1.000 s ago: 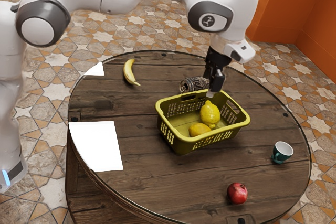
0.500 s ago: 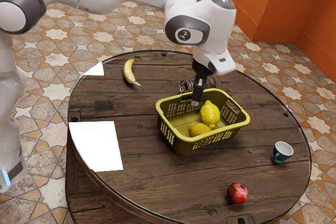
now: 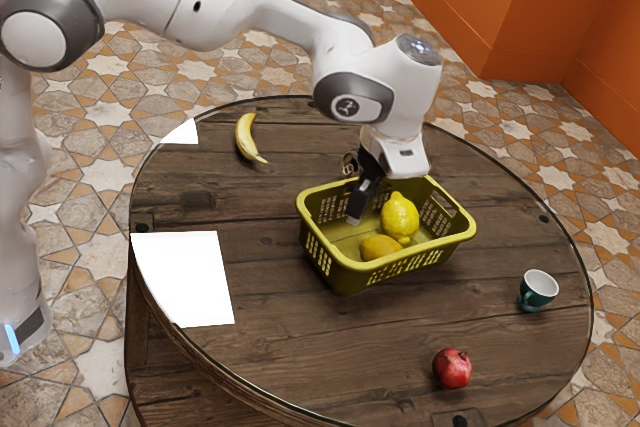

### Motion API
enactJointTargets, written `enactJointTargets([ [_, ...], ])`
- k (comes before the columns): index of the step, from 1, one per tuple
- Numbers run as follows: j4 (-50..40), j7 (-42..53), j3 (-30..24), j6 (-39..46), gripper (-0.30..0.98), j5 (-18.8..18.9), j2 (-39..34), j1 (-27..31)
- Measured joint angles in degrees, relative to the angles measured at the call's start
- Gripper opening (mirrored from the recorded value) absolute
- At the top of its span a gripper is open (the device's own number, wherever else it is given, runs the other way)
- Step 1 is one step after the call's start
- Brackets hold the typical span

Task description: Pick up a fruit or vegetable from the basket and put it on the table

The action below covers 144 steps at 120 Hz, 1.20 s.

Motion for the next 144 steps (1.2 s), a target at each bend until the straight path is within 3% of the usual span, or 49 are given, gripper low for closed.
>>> enactJointTargets([
  [48, -0.8, 5.6, -0.3, 0.6, 0.69, 0.1, 2.3, -0.4],
  [144, 6.6, 10.4, -3.4, 0.5, 0.69, -0.4, 10.4, -0.5],
])
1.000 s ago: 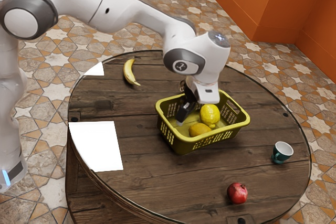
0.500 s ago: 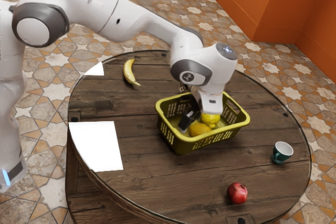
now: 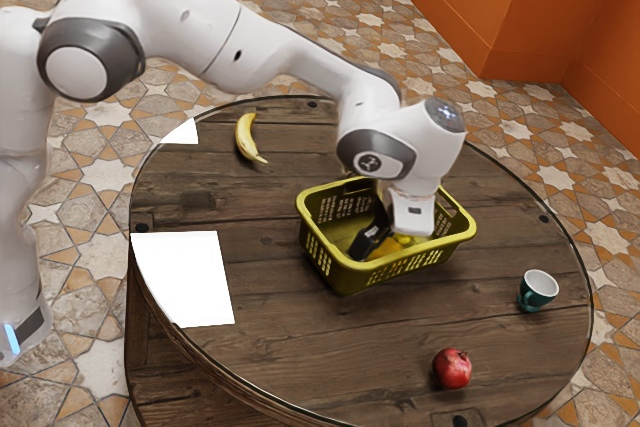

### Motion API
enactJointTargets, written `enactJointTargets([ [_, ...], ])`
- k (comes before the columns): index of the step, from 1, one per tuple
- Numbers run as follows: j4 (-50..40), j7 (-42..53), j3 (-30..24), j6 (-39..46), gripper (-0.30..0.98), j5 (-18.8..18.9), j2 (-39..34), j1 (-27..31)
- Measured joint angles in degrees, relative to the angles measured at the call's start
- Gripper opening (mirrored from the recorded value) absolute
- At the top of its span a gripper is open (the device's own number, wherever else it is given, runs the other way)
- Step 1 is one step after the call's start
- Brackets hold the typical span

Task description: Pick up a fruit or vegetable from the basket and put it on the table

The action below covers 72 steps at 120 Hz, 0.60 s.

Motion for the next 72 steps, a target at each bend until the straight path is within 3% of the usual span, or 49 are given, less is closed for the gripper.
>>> enactJointTargets([
  [54, 4.0, 1.7, -1.9, -0.4, 0.69, 0.5, 4.4, 0.6],
  [67, 4.6, 2.4, -2.1, -0.5, 0.57, 1.2, 5.1, 0.9],
  [72, 4.6, 2.4, -2.1, -0.4, 0.59, 1.5, 5.3, 0.9],
])
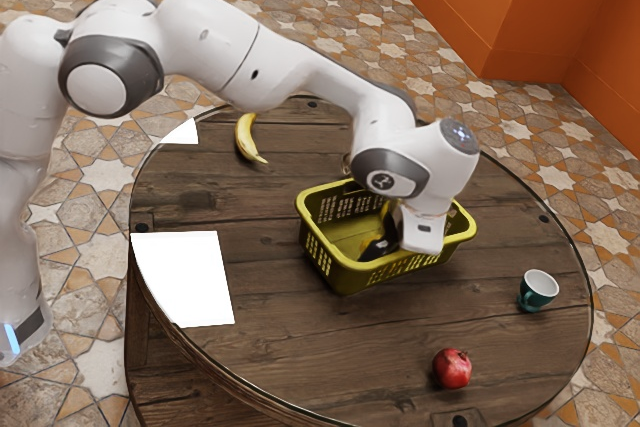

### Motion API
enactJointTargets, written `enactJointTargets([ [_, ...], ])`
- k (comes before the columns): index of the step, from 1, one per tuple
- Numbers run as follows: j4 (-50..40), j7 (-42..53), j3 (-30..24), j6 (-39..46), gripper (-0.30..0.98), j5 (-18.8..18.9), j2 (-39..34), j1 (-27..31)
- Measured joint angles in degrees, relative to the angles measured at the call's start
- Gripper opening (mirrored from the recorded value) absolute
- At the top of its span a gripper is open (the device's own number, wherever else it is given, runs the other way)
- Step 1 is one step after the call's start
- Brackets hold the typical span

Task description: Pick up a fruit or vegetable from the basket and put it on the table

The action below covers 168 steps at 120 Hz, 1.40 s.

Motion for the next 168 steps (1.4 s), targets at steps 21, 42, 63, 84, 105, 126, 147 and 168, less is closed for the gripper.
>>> enactJointTargets([
  [21, -0.1, -0.6, 0.4, 0.3, 0.44, 0.2, -0.5, -0.2],
  [42, -0.3, -1.0, 0.9, 0.2, 0.36, -0.2, -2.0, -0.2],
  [63, -0.4, -1.2, 1.0, -1.1, 0.36, -0.6, -3.9, 0.1],
  [84, -0.2, -1.2, 1.0, -2.2, 0.34, -0.6, -8.4, 0.8],
  [105, -0.2, -1.2, 0.8, -5.4, 0.34, -0.5, -14.1, 0.6],
  [126, -0.4, -1.2, 0.7, -8.2, 0.33, -0.6, -16.2, -3.2],
  [147, -0.8, -1.5, 0.7, -9.9, 0.33, -0.7, -16.3, -13.3],
  [168, -1.4, -1.7, 0.7, -11.0, 0.33, -0.7, -16.3, -18.4],
])
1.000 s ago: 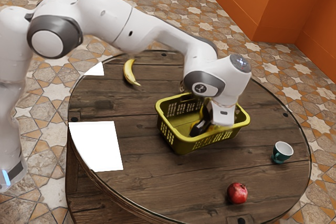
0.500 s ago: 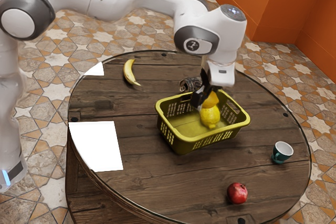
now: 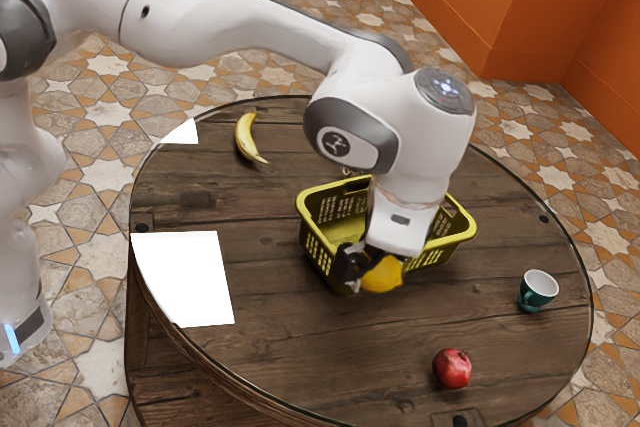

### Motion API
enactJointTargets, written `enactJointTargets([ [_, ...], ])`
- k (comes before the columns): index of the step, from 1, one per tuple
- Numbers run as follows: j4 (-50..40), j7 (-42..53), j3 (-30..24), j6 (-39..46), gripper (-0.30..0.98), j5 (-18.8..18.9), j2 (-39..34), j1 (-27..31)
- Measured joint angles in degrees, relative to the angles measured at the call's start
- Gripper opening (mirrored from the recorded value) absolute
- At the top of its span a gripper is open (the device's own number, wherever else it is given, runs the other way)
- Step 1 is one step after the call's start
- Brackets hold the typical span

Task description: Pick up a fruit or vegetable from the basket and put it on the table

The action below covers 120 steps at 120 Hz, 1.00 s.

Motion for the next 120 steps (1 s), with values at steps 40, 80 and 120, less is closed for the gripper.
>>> enactJointTargets([
  [40, -1.6, -0.3, 0.1, -0.9, 0.33, 0.0, -1.3, 4.6],
  [80, -1.6, -0.4, 0.0, -1.1, 0.33, 0.1, -1.2, 1.6],
  [120, -1.5, -0.1, 0.2, -1.5, 0.64, -0.2, -1.2, 1.4],
])
